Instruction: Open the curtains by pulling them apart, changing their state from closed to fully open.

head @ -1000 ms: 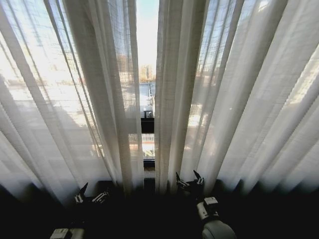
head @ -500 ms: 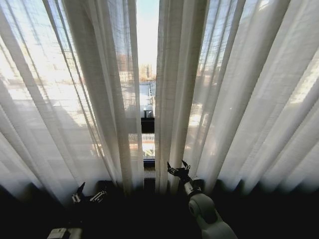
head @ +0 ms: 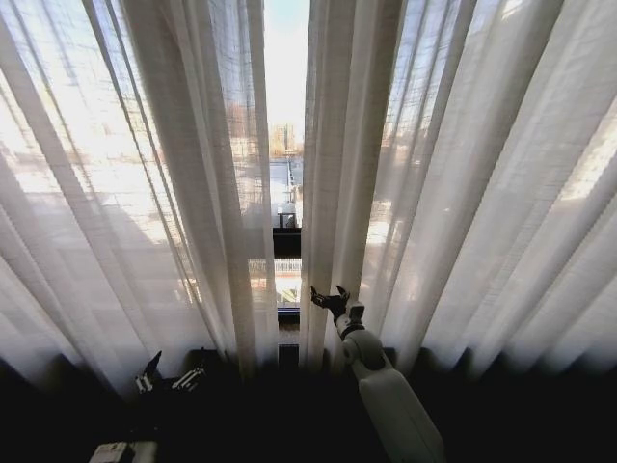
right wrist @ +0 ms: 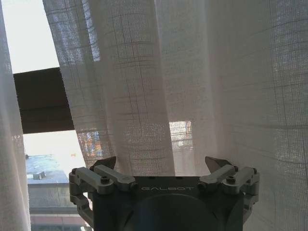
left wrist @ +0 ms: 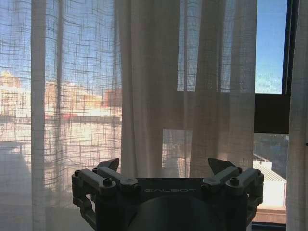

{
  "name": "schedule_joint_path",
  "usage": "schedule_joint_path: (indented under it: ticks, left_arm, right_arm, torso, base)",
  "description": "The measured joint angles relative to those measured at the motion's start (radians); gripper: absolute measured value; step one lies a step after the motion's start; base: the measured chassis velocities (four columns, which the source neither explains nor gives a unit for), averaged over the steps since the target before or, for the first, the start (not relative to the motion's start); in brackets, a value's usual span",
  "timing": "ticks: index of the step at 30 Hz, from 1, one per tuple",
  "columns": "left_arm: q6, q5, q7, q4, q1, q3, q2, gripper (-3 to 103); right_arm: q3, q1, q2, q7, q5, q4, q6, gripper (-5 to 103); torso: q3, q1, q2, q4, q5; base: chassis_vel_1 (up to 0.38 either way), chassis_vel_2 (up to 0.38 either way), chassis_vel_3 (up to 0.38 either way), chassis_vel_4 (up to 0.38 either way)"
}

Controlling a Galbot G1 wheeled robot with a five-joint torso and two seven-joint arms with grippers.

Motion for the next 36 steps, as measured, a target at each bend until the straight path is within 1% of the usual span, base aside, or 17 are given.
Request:
schedule_joint_path:
  ticks: [4,5,7,9,12,14,15,18,19,20,21,22,24,28,30,33,36]
  left_arm:
    - [0.001,0.0,0.0,-0.001,-0.005,0.004,0.001,100]
    - [0.001,0.0,0.0,-0.001,-0.006,0.005,0.0,100]
    - [0.001,0.0,0.0,-0.001,-0.006,0.005,-0.001,100]
    - [0.0,0.0,0.0,-0.002,-0.005,0.005,-0.001,100]
    - [-0.001,0.0,0.0,-0.004,-0.004,0.005,0.0,100]
    - [-0.001,0.0,-0.001,-0.005,-0.006,0.006,-0.001,100]
    - [-0.001,0.0,-0.001,-0.005,-0.006,0.006,-0.001,100]
    - [-0.001,-0.002,-0.001,-0.005,-0.009,0.008,-0.006,100]
    - [-0.001,-0.002,-0.001,-0.005,-0.009,0.008,-0.006,100]
    - [-0.001,-0.002,-0.001,-0.005,-0.009,0.008,-0.007,100]
    - [-0.001,-0.002,-0.001,-0.005,-0.009,0.008,-0.007,100]
    - [-0.002,-0.002,-0.001,-0.007,-0.007,0.008,-0.007,100]
    - [-0.003,-0.003,-0.001,-0.009,-0.005,0.007,-0.007,100]
    - [-0.005,-0.006,-0.001,-0.015,0.0,0.004,-0.01,100]
    - [-0.006,-0.006,-0.001,-0.015,0.001,0.004,-0.012,100]
    - [-0.006,-0.006,-0.001,-0.015,0.005,0.005,-0.019,100]
    - [-0.006,-0.006,-0.001,-0.015,0.005,0.007,-0.02,100]
  right_arm:
    - [0.0,0.025,0.013,0.0,-0.01,-0.025,0.006,100]
    - [0.0,0.038,0.021,0.0,-0.021,-0.041,0.016,103]
    - [0.002,0.048,0.031,0.002,-0.035,-0.058,0.028,100]
    - [0.005,0.063,0.048,0.007,-0.051,-0.077,0.041,90]
    - [0.006,0.073,0.059,0.016,-0.06,-0.089,0.048,85]
    - [0.006,0.077,0.061,0.021,-0.075,-0.093,0.054,74]
    - [0.006,0.077,0.061,0.021,-0.075,-0.093,0.054,74]
    - [0.002,0.077,0.049,0.024,-0.081,-0.084,0.058,58]
    - [0.002,0.077,0.049,0.024,-0.081,-0.084,0.058,58]
    - [0.002,0.076,0.047,0.024,-0.081,-0.081,0.058,52]
    - [0.002,0.075,0.046,0.025,-0.081,-0.077,0.058,52]
    - [0.001,0.074,0.044,0.026,-0.08,-0.071,0.058,42]
    - [0.0,0.073,0.044,0.026,-0.08,-0.068,0.058,42]
    - [0.0,0.073,0.048,0.028,-0.078,-0.065,0.058,20]
    - [-0.001,0.073,0.048,0.029,-0.077,-0.065,0.058,20]
    - [-0.001,0.071,0.044,0.034,-0.077,-0.061,0.059,4]
    - [0.0,0.07,0.039,0.038,-0.076,-0.059,0.06,1]
  torso:
    - [0.0,0.0,0.0,-0.0001,-0.0001]
    - [0.0,0.0,0.0,0.0,0.0]
    - [0.0,0.0,0.0,0.0,0.0]
    - [0.0,0.0,0.0,0.0001,0.0]
    - [0.0,0.0,0.0,0.0002,0.0]
    - [0.0,0.0,0.0,0.0001,0.0]
    - [0.0,0.0,0.0,0.0001,0.0]
    - [0.0,0.0,0.0,-0.0001,0.0]
    - [0.0,0.0,0.0,-0.0001,0.0]
    - [0.0,0.0,0.0,-0.0001,0.0]
    - [0.0,0.0,0.0,0.0,0.0]
    - [0.0,0.0,0.0,0.0,0.0]
    - [0.0,0.0,0.0,0.0,0.0]
    - [0.0,0.0,0.0,0.0,0.0001]
    - [0.0,0.0,0.0,0.0,0.0001]
    - [0.0,0.0,0.0,0.0001,0.0001]
    - [0.0,0.0,0.0,0.0001,0.0001]
  base:
    - [0.0,0.0,0.0,0.0]
    - [0.0,0.0,0.0,0.0]
    - [0.0,0.0,0.0,0.0]
    - [0.0,0.0,0.0,0.0]
    - [0.0,0.0,0.0,0.0]
    - [0.0,0.0,0.0,0.0]
    - [0.0,0.0,0.0,0.0]
    - [0.0,0.0,0.0,0.0]
    - [0.0,0.0,0.0,0.0]
    - [0.0,0.0,0.0,0.0]
    - [0.0,0.0,0.0,0.0]
    - [0.0,0.0,0.0,0.0]
    - [0.0,0.0,0.0,0.0]
    - [0.0,0.0,0.0,0.0]
    - [0.0,0.0,0.0,0.0]
    - [0.0,0.0,0.0,0.0]
    - [0.0,0.0,0.0,0.0]
